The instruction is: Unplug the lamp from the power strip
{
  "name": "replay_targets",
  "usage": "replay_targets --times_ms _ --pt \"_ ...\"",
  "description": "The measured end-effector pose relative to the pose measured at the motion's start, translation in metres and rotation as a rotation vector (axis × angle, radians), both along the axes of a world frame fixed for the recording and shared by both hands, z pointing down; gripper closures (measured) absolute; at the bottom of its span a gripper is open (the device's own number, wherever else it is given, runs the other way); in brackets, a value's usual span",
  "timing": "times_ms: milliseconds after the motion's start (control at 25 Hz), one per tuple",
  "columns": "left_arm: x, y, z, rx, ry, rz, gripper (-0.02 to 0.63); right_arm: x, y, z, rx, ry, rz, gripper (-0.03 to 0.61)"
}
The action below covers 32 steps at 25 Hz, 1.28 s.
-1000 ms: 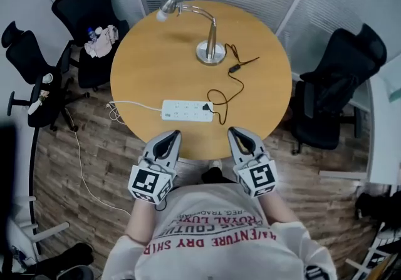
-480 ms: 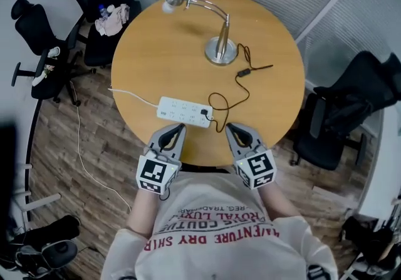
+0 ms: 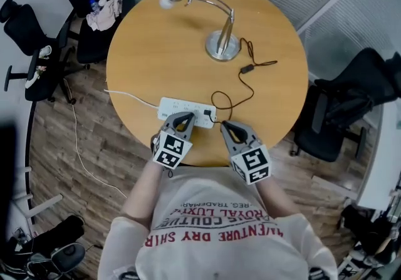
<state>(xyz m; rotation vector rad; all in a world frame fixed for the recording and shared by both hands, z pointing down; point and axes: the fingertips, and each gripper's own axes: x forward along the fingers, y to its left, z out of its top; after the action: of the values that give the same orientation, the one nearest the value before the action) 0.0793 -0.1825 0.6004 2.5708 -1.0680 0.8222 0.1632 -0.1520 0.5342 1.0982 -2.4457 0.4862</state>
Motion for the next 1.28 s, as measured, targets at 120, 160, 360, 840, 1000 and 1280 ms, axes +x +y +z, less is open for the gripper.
replay_targets --times_ms 120,160,360,840,1000,1280 --pt "0.004 -0.003 0.037 -0.070 -0.120 0.098 0.586 -0.005 -0.007 0.006 -0.018 0.021 0.018 0.549" --pt "0.005 -0.004 0.045 -0.077 -0.157 0.131 0.586 -0.007 -0.009 0.008 -0.027 0.031 0.019 0.549" --pt "0.011 -0.018 0.066 -0.082 -0.216 0.217 0.586 -0.022 -0.016 0.022 -0.071 0.100 0.004 0.548" --pt "0.010 -0.023 0.086 -0.187 -0.123 0.276 0.586 -0.040 -0.030 0.099 -0.239 0.543 -0.269 0.403" --pt "0.011 -0.022 0.087 -0.185 -0.124 0.291 0.586 -0.042 -0.033 0.123 -0.280 0.661 -0.355 0.405" --pt "0.013 -0.020 0.086 -0.185 -0.125 0.319 0.586 -0.043 -0.035 0.145 -0.312 0.770 -0.471 0.480"
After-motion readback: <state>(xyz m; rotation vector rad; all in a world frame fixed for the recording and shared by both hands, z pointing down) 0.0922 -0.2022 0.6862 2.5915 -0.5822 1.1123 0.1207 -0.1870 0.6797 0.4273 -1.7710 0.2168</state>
